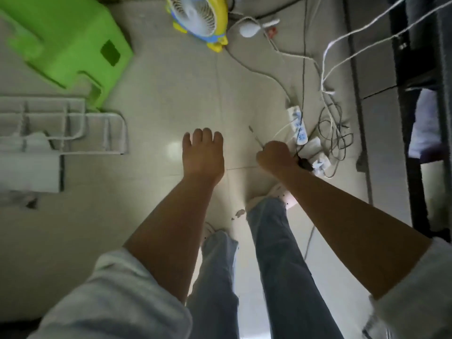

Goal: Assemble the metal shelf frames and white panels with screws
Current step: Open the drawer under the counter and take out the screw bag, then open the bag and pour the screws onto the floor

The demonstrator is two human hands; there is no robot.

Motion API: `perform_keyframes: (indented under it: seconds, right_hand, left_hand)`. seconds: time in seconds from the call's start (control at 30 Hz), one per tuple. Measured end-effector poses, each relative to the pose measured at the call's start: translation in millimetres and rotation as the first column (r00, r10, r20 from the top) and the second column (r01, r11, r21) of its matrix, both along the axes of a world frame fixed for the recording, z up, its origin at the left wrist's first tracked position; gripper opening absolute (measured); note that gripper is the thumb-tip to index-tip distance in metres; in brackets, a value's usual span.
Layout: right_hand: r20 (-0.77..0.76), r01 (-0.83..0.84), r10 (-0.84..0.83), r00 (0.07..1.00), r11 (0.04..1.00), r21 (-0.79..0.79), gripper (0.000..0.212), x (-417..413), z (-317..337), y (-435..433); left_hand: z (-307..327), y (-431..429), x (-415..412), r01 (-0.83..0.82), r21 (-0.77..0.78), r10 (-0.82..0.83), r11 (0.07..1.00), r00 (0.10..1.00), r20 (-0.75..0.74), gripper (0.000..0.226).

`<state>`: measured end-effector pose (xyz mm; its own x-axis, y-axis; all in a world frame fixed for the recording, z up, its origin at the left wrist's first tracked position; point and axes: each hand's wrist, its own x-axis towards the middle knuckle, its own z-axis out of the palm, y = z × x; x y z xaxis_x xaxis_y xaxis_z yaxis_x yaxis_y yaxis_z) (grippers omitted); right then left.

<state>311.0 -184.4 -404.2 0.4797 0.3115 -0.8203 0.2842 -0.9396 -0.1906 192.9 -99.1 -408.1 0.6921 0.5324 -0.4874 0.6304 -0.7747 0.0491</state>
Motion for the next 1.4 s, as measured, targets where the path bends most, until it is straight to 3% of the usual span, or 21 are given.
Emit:
perform_keyframes:
  seconds: [0.13,0.33,0.5,0.83,1.1,1.27,1.4]
  right_hand:
    - [0.050,-0.229,0.227,0.973,0.972,0.053,0.020,-94,6,65]
    - [0.103,-0.481,0.478,0.872,0.877,0.010,0.030,-203,24,177]
    - [0.162,-0.580,0.566,0.808,0.813,0.053,0.032,-263,37,272]
    - [0.240,-0.689,0.653,0.718,0.716,0.112,0.033,-358,28,460]
    - [0.252,-0.602,0.578,0.776,0.798,0.025,0.034,-402,26,525]
    - [0.282,-0.323,0.293,0.914,0.944,0.063,0.031,-448,16,529]
    - [0.194,-0.186,0.174,0.965,0.982,0.042,0.031,-497,-2,518]
  left_hand:
    - [16,43,-109,-0.151,0.020,0.151,0.988,0.988,-0.035,0.044]
    - [37,119,-244,-0.378,0.107,0.388,0.920,0.917,-0.094,0.041]
    - [41,179,-302,-0.466,0.136,0.481,0.874,0.870,-0.108,0.040]
    - [46,356,-364,-0.499,0.165,0.513,0.851,0.856,-0.057,0.048]
    - [38,452,-432,-0.341,0.119,0.351,0.933,0.933,-0.079,0.042]
    - [42,497,-485,-0.147,0.108,0.154,0.983,0.986,-0.064,0.042]
    - [37,518,-515,-0.009,0.068,0.018,0.998,0.991,-0.135,0.044]
